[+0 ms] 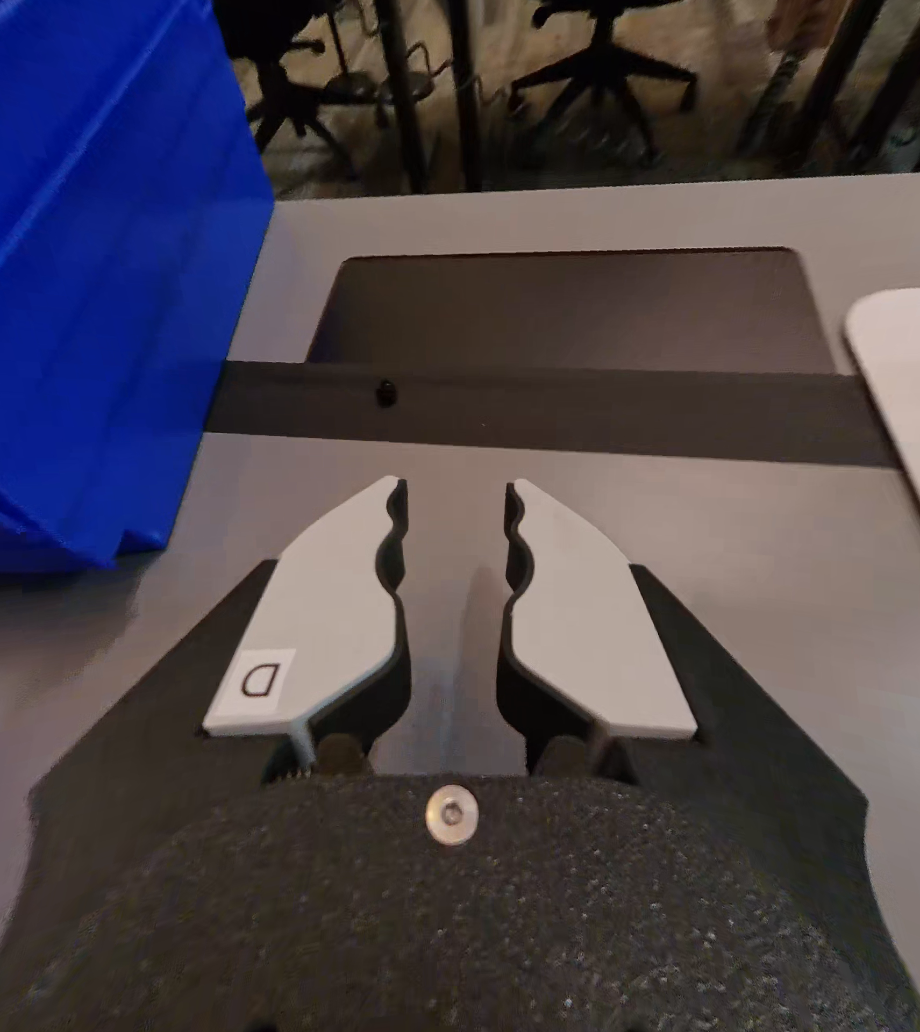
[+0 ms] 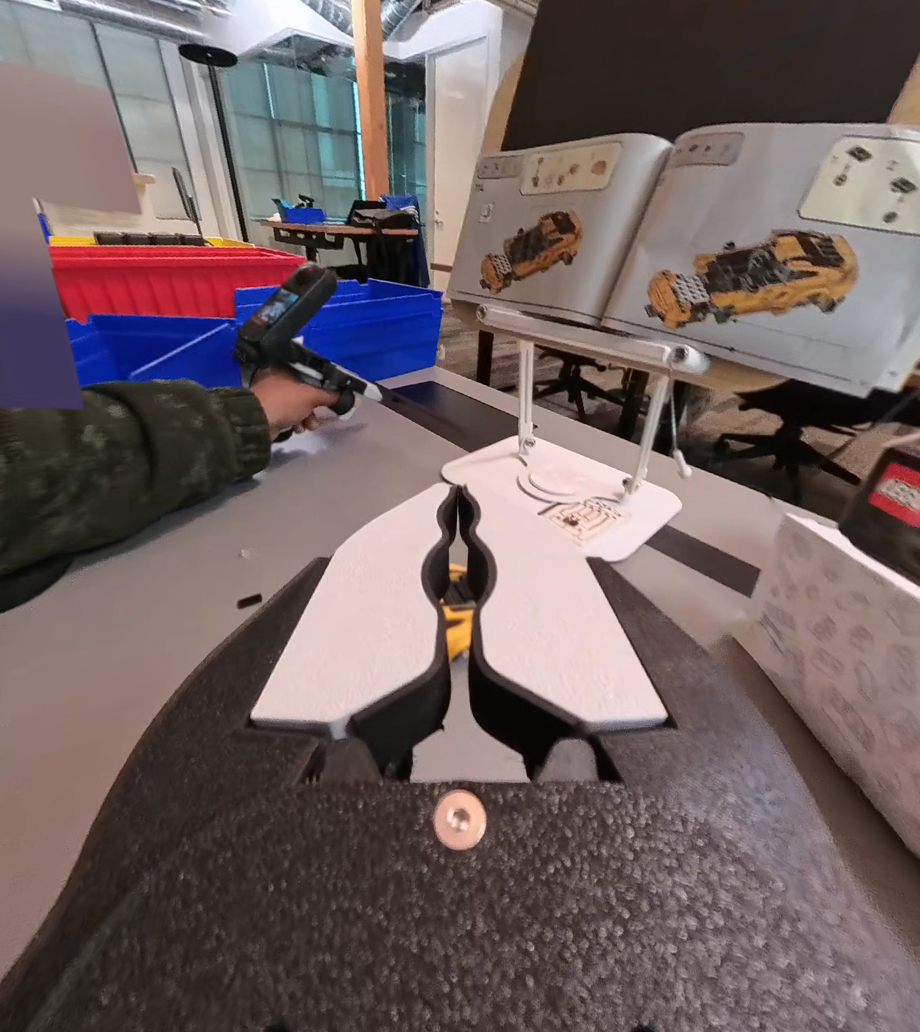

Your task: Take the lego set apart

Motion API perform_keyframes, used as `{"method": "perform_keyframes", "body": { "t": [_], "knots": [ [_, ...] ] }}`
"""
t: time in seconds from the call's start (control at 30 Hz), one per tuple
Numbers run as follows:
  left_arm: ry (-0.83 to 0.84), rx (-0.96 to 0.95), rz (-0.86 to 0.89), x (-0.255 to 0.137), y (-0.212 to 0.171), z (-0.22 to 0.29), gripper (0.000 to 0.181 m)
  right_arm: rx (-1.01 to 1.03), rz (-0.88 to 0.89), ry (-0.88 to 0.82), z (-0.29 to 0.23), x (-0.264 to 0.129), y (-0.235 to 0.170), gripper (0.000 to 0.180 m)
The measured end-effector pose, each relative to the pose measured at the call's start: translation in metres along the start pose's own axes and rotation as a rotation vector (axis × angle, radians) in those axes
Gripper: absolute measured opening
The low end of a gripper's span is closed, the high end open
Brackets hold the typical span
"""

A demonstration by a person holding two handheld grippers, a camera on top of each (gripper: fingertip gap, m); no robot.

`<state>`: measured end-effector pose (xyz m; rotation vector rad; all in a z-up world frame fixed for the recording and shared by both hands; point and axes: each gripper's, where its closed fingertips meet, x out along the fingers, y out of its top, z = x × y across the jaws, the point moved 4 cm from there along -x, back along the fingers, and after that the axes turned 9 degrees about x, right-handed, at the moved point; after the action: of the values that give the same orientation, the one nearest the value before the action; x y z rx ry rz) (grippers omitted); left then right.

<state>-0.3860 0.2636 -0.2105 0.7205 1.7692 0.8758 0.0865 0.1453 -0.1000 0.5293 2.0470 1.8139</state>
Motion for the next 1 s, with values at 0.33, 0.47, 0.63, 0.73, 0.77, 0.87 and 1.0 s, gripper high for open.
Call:
{"method": "perform_keyframes", "body": {
  "t": [0.33,0.47,0.63,0.73,0.77,0.87,1.0],
  "knots": [
    [0.003,-0.025,-0.187,0.073,0.006,-0.033,0.023,0.043,-0.020,-0.030,0.022,-0.020,-0.014,0.000],
    [-0.005,-0.020,-0.207,0.082,0.004,-0.038,0.016,0.057,-0.038,-0.023,0.023,-0.018,-0.020,0.000],
    [-0.096,-0.012,-0.208,0.086,0.005,-0.036,0.006,0.064,-0.053,-0.012,0.022,-0.015,-0.025,0.000],
    [-0.253,-0.145,-0.109,0.071,0.018,-0.018,0.006,0.062,-0.060,-0.001,0.019,-0.014,-0.028,0.000],
    [-0.331,-0.198,-0.048,0.061,0.027,-0.007,0.006,0.061,-0.063,0.005,0.018,-0.013,-0.028,0.000],
    [-0.593,-0.308,0.158,0.011,0.059,0.034,0.006,0.050,-0.069,0.026,0.012,-0.011,-0.030,0.000],
    [-0.980,-0.257,0.326,-0.082,0.086,0.099,0.006,0.028,-0.078,0.069,-0.001,-0.005,-0.028,0.000]
  ]
}}
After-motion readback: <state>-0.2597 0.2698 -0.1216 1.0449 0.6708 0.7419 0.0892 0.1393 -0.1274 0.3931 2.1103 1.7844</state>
